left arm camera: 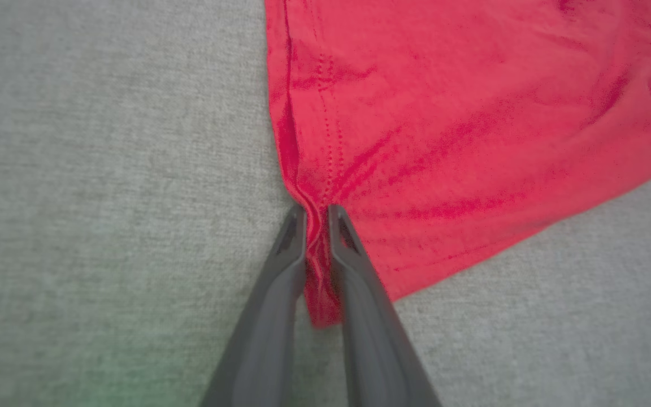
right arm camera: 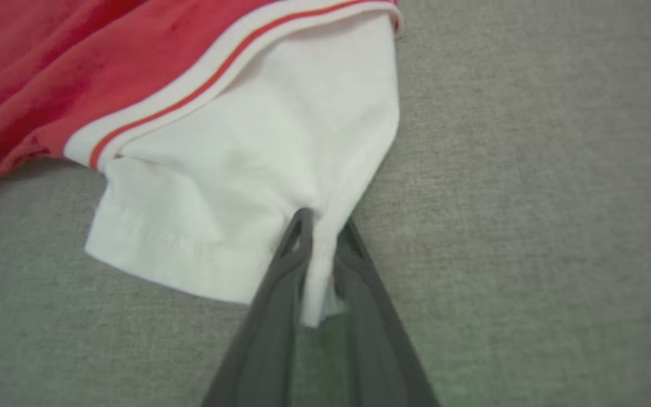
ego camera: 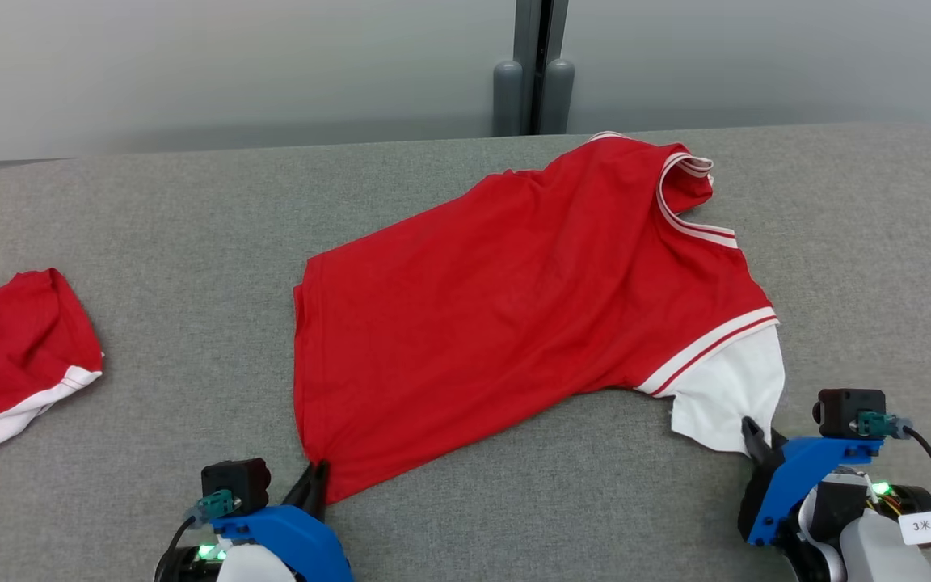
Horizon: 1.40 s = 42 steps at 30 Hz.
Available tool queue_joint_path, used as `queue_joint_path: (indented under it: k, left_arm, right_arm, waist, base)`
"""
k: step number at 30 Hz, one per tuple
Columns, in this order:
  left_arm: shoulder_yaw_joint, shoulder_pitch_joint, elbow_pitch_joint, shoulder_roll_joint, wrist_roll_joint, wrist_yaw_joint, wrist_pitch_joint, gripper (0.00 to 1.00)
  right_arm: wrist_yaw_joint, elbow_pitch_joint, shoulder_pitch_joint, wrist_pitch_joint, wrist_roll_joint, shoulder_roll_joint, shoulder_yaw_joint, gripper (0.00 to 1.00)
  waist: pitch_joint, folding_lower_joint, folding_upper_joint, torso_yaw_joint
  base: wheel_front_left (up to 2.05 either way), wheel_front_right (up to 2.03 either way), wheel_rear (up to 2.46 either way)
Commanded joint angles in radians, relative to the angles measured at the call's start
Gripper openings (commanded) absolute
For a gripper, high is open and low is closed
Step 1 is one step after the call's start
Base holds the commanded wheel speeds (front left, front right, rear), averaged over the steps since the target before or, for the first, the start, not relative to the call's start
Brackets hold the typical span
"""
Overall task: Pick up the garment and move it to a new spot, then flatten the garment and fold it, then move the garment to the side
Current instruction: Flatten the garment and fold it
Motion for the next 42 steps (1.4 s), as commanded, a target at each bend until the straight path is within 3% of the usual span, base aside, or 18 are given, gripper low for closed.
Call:
queue_joint_path:
  k: [1,7,13,20,26,29,34,38,42]
  left_arm:
    - [-0.017,0.039,0.042,-0.013,-0.013,-0.008,0.033,0.0]
    - [0.023,0.011,-0.099,-0.01,-0.062,-0.019,-0.064,0.0]
    - [0.089,0.01,-0.357,0.003,-0.17,-0.036,-0.079,0.0]
    - [0.134,-0.015,-0.695,0.032,-0.299,-0.038,0.032,0.0]
    - [0.168,-0.122,-0.885,0.078,-0.405,0.006,0.212,0.0]
    - [0.18,-0.224,-0.894,0.113,-0.432,0.035,0.303,0.0]
    - [0.203,-0.431,-0.779,0.171,-0.416,0.075,0.381,0.0]
    - [0.211,-0.599,-0.651,0.205,-0.371,0.068,0.356,0.0]
    - [0.219,-0.757,-0.533,0.215,-0.308,0.061,0.255,0.0]
  right_arm:
    - [0.003,0.004,0.021,-0.013,0.006,0.02,0.013,0.0]
    - [0.002,-0.181,0.049,-0.083,0.037,0.012,-0.021,0.0]
    - [0.002,-0.459,0.093,-0.047,0.058,0.012,-0.064,0.0]
    - [0.002,-0.803,0.109,0.057,0.081,0.01,-0.101,0.0]
    - [0.002,-0.998,0.006,0.174,0.097,-0.053,-0.114,0.0]
    - [0.002,-0.963,-0.098,0.227,0.14,-0.099,-0.105,0.0]
    - [0.002,-0.78,-0.345,0.241,0.191,-0.168,-0.031,0.0]
    - [0.002,-0.602,-0.57,0.145,0.137,-0.215,0.036,0.0]
    - [0.002,-0.455,-0.785,0.008,0.079,-0.228,0.054,0.0]
  waist:
    - [-0.002,0.0001,0.0,0.002]
    - [-0.03,0.0001,0.0,-0.004]
    - [-0.06,0.0001,0.0,-0.022]
    - [-0.061,0.0001,0.0,-0.034]
    - [0.002,0.0001,0.0,-0.055]
    - [0.073,0.0001,0.0,-0.065]
    - [0.215,0.0001,0.0,-0.093]
    - [0.283,0.0001,0.0,-0.109]
    - [0.319,0.0001,0.0,-0.118]
  base:
    - [0.0,0.0,0.0]
    - [0.0,0.0,0.0]
    - [0.0,0.0,0.0]
    - [0.0,0.0,0.0]
    - [0.0,0.0,0.0]
    - [0.0,0.0,0.0]
    - [0.0,0.0,0.0]
    - [0.0,0.0,0.0]
    - [0.0,0.0,0.0]
